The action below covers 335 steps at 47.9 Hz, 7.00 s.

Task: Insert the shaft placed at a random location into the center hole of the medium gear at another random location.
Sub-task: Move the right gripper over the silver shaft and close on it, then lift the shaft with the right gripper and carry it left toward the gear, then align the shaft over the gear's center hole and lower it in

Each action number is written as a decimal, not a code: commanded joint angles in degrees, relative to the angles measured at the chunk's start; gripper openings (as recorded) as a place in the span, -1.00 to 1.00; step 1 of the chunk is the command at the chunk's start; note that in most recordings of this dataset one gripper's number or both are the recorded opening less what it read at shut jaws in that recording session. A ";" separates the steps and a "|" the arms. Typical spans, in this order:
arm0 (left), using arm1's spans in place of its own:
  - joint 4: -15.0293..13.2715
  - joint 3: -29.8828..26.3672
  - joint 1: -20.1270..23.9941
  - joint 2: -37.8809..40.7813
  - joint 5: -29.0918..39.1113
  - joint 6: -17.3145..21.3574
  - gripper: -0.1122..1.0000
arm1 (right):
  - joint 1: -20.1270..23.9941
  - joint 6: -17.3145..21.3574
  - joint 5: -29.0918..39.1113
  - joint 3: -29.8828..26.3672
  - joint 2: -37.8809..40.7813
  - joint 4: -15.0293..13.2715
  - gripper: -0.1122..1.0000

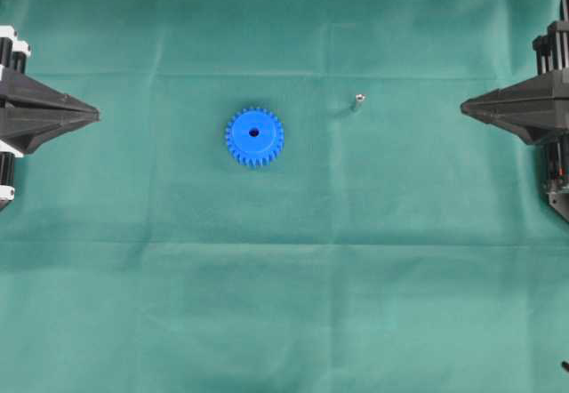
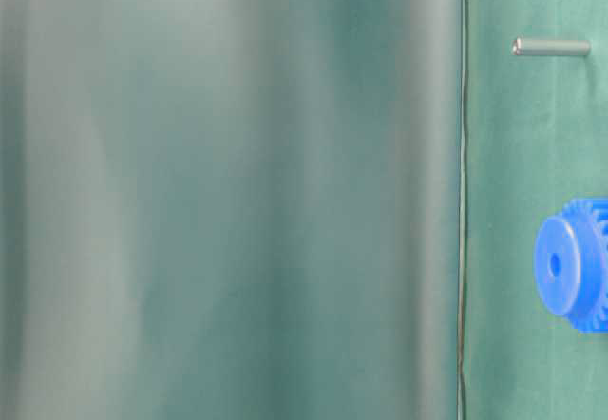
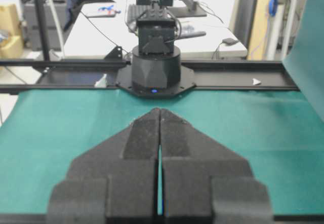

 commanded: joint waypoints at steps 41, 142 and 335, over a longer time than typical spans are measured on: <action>0.53 -1.93 -0.18 1.14 0.97 -0.79 -0.80 | -10.02 0.18 -11.69 -2.20 36.12 0.79 0.74; 0.62 -1.67 -0.09 1.41 2.99 -0.70 -0.80 | -14.50 -0.53 -6.94 -7.73 41.48 2.20 -0.56; 0.62 -1.67 0.00 1.41 3.34 -0.70 -0.80 | -5.36 -0.18 -5.10 -33.93 70.84 2.55 -0.55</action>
